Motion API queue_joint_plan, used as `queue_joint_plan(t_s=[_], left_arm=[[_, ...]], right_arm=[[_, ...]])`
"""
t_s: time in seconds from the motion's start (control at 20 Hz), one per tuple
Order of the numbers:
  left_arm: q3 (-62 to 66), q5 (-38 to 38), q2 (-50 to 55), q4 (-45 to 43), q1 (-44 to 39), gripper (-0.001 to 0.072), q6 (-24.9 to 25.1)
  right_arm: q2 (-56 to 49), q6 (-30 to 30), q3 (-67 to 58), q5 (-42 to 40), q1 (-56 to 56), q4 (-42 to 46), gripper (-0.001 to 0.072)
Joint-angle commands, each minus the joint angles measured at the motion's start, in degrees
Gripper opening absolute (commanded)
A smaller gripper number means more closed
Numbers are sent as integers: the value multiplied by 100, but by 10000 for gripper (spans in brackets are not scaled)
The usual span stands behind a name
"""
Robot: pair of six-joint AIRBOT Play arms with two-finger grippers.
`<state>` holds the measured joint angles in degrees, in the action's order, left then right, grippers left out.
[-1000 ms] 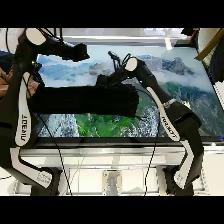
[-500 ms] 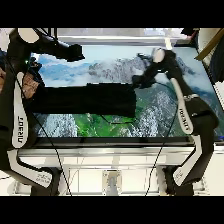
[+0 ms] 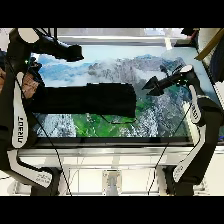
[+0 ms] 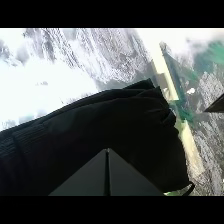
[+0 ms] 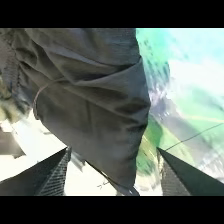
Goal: Fold the clothes and pants, and hang the long-sleeved shirts on hangers.
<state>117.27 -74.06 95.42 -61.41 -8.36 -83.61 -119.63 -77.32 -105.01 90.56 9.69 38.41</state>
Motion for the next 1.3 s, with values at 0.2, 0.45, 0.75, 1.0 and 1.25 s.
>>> queue_joint_plan(t_s=[0.2, 0.45, 0.75, 1.0, 1.25], left_arm=[[-2, -66, -4, -2, 0, 8, -146], [-2, -66, -4, -4, 0, 8, -144], [-13, -138, -2, -11, 2, 8, -142], [-866, -190, 90, -763, -146, 8, -146], [-1670, -50, 721, -754, -960, 8, -144]], right_arm=[[-509, 155, 76, -389, -525, 70, 618], [-588, 44, 76, -935, -1091, 350, 599], [-562, 48, -72, -656, -1624, -238, 142], [-11, -341, -323, -76, -1440, 341, 23], [949, -909, -350, 765, -970, 1425, 23]])
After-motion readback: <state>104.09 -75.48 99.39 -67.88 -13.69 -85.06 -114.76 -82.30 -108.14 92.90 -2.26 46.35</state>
